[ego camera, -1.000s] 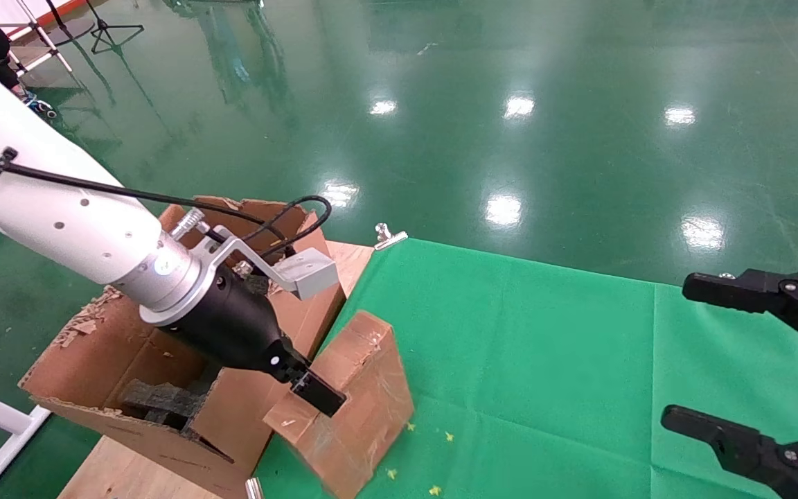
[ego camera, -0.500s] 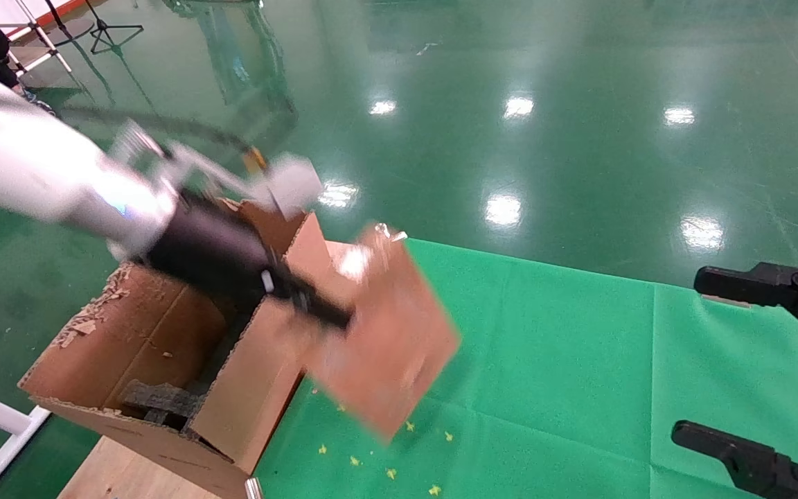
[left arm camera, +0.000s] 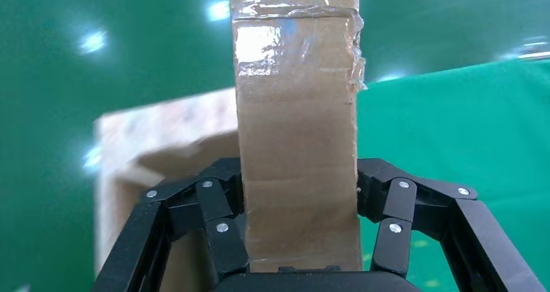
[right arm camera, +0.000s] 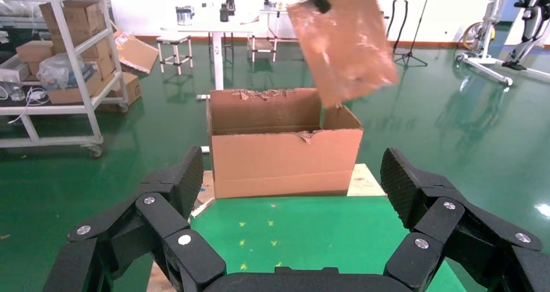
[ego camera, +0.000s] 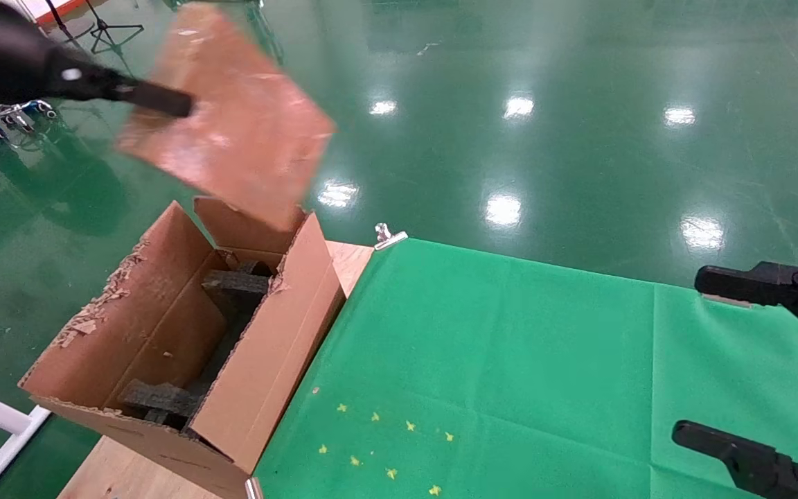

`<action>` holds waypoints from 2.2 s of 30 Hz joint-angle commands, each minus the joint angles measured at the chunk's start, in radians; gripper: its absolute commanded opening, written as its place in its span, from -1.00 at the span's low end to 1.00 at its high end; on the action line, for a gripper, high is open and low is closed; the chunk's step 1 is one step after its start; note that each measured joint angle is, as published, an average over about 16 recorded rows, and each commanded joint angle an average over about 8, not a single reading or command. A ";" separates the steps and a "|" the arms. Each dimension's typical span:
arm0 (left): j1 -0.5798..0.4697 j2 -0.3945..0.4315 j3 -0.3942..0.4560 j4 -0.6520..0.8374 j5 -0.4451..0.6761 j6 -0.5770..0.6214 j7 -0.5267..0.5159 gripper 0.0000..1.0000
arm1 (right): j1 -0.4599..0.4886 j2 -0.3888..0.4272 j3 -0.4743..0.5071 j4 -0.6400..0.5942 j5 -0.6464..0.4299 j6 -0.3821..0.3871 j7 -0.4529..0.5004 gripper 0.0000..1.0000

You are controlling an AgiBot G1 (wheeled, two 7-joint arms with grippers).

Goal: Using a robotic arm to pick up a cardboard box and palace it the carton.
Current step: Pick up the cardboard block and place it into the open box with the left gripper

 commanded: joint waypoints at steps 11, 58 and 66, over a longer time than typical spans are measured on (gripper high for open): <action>0.042 -0.061 0.071 0.249 0.187 -0.098 0.153 -1.00 | 0.000 0.000 0.000 0.000 0.000 0.000 0.000 1.00; 0.440 0.205 0.068 0.932 0.099 -0.477 0.470 -1.00 | 0.000 0.000 0.000 0.000 0.000 0.000 0.000 1.00; 0.515 0.243 0.059 0.947 0.085 -0.625 0.450 -1.00 | 0.000 0.000 0.000 0.000 0.000 0.000 0.000 1.00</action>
